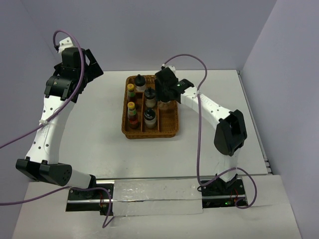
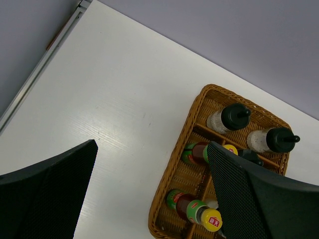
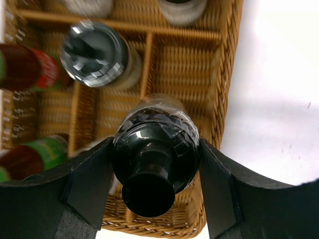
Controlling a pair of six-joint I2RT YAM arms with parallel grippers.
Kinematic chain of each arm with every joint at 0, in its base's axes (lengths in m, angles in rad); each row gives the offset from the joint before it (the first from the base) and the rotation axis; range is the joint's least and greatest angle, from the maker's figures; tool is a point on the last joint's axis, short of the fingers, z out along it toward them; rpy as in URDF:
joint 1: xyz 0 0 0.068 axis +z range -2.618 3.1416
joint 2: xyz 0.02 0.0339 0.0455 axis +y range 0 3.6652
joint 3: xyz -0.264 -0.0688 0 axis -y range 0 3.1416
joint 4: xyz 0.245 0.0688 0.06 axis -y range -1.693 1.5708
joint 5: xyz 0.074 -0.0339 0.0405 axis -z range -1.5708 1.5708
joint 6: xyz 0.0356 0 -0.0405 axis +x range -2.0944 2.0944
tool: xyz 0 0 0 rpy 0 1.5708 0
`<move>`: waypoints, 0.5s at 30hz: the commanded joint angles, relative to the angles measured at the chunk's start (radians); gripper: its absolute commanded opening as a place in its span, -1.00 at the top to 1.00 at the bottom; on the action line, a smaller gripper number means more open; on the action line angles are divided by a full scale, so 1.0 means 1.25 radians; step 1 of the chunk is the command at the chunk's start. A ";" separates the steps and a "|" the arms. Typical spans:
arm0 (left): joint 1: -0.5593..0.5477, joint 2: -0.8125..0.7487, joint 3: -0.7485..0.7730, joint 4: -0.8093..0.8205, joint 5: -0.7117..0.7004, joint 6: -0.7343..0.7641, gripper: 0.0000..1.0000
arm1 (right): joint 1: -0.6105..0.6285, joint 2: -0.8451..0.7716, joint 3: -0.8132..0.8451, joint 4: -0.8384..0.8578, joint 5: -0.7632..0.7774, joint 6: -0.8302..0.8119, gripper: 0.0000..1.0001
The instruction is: Organize the condiment bottles
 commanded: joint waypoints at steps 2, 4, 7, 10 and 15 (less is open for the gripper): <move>0.006 -0.028 -0.006 0.017 -0.006 -0.006 -0.99 | 0.001 -0.025 -0.034 0.043 0.009 0.007 0.41; 0.006 -0.025 -0.006 0.018 -0.004 -0.007 -0.99 | 0.002 -0.032 -0.060 0.051 0.017 0.010 0.41; 0.006 -0.024 -0.006 0.020 -0.001 -0.007 -0.99 | 0.001 -0.040 -0.088 0.061 0.020 0.012 0.40; 0.006 -0.023 -0.006 0.020 0.000 -0.008 -0.99 | 0.001 -0.037 -0.101 0.067 0.030 0.013 0.40; 0.006 -0.023 -0.007 0.019 -0.001 -0.009 -0.99 | 0.000 -0.018 -0.114 0.080 0.030 0.016 0.36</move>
